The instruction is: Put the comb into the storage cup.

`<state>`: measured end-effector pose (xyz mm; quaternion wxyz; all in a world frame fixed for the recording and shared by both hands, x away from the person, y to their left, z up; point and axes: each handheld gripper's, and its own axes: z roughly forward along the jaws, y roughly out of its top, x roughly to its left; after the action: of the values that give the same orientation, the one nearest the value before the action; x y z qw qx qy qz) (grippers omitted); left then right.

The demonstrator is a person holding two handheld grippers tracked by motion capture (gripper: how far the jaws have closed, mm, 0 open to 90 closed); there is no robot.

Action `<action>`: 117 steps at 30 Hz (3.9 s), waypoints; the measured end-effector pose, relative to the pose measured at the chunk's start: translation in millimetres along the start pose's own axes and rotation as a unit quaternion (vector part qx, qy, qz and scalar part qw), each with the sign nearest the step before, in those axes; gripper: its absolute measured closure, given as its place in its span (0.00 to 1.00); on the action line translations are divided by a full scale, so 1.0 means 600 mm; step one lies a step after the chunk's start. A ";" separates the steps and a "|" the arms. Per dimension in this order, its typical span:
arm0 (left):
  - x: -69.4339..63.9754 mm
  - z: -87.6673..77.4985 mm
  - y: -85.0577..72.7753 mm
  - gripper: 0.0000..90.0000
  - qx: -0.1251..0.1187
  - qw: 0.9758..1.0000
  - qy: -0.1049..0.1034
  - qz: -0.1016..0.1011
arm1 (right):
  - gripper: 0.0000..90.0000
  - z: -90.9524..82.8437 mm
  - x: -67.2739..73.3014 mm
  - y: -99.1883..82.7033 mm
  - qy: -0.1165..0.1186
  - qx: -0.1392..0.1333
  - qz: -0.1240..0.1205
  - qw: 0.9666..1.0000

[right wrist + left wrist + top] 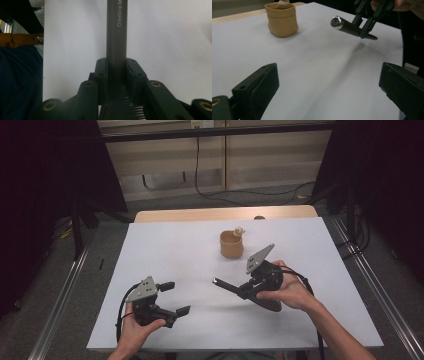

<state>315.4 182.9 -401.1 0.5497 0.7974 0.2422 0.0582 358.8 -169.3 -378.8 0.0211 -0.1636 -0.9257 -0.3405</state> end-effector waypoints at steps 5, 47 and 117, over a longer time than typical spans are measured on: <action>-0.011 0.012 0.014 0.03 0.025 0.999 -0.017 0.026 | 0.81 0.008 0.011 0.010 0.011 0.011 -0.016 1.000; -0.008 0.135 0.077 0.16 0.207 0.959 -0.086 0.173 | 0.81 0.054 0.006 0.058 0.035 0.171 -0.040 0.984; -0.012 0.182 0.081 0.77 0.283 0.925 -0.154 0.204 | 0.81 0.072 0.014 0.076 0.054 0.172 -0.093 0.979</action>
<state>363.7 73.7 -398.4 0.3083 0.9510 -0.0064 -0.0251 368.4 -107.0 -382.2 0.0667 -0.0518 -0.9790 -0.1854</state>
